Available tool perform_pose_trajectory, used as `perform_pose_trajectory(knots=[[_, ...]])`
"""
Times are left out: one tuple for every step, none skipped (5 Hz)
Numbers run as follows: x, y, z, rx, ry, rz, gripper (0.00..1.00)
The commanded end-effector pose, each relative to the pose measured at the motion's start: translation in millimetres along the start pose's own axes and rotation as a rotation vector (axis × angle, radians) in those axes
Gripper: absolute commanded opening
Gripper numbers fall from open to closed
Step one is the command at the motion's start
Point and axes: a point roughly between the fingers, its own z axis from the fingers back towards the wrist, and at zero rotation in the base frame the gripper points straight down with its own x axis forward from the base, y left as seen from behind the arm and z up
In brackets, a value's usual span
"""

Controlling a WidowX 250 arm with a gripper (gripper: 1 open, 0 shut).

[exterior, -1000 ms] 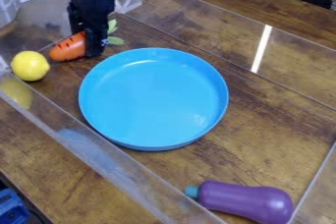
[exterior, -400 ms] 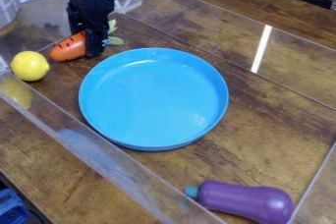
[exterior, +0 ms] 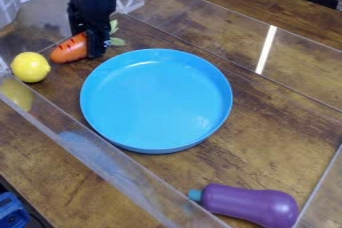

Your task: Move the carrot to the left side

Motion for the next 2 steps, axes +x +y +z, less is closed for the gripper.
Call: perform_pose_trajectory(knots=[[0.5,18.5,33.5,0.053,-0.073,0.046,0.00],[0.2,18.1,35.5,0.052,-0.077,0.055,0.00]])
